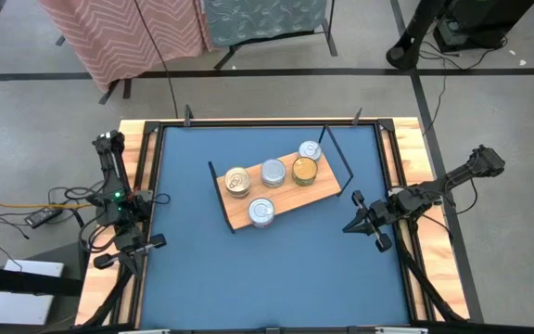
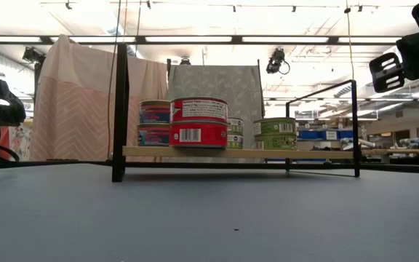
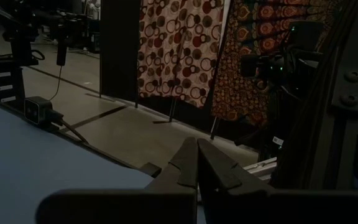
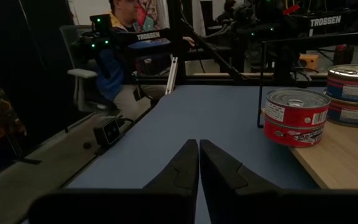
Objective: Stack canned seafood by type on shelf
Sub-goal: Return to Home Position
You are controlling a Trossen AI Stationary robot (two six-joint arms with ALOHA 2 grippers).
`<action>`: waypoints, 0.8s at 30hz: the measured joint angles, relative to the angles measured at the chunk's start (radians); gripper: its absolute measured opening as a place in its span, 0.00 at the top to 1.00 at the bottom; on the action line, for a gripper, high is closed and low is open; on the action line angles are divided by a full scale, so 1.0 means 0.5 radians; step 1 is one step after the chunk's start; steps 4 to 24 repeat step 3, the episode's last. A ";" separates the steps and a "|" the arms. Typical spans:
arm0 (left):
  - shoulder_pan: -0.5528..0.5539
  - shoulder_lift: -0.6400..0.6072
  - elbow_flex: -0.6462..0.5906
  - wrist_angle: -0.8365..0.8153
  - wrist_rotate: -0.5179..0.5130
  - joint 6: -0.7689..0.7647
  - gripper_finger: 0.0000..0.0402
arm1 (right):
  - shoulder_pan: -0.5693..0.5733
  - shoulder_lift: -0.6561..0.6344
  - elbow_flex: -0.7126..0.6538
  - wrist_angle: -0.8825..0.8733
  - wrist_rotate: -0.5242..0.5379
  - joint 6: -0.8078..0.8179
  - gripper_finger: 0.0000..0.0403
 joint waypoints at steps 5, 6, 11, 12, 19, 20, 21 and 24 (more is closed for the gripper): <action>0.000 0.001 0.000 0.000 0.000 0.000 0.99 | 0.000 0.000 0.000 0.001 -0.001 0.000 0.93; 0.000 0.001 0.000 0.000 0.000 0.000 0.99 | 0.000 0.000 0.000 0.001 -0.001 0.000 0.93; 0.000 0.001 0.000 0.000 0.000 0.000 0.99 | 0.000 0.000 0.000 0.001 -0.001 0.000 0.93; 0.000 0.001 0.000 0.000 0.000 0.000 0.99 | 0.000 0.000 0.000 0.001 -0.001 0.000 0.93; 0.000 0.001 0.000 0.000 0.000 0.000 0.99 | 0.000 0.000 0.000 0.001 -0.001 0.000 0.93; 0.000 0.001 0.000 0.000 0.000 0.000 0.99 | 0.000 0.000 0.000 0.001 -0.001 0.000 0.93; 0.000 0.001 0.000 0.000 0.000 0.000 0.99 | 0.000 0.000 0.000 0.001 -0.001 0.000 0.93; 0.000 0.001 0.000 0.000 0.000 0.000 0.99 | 0.000 0.000 0.000 0.001 -0.001 0.000 0.93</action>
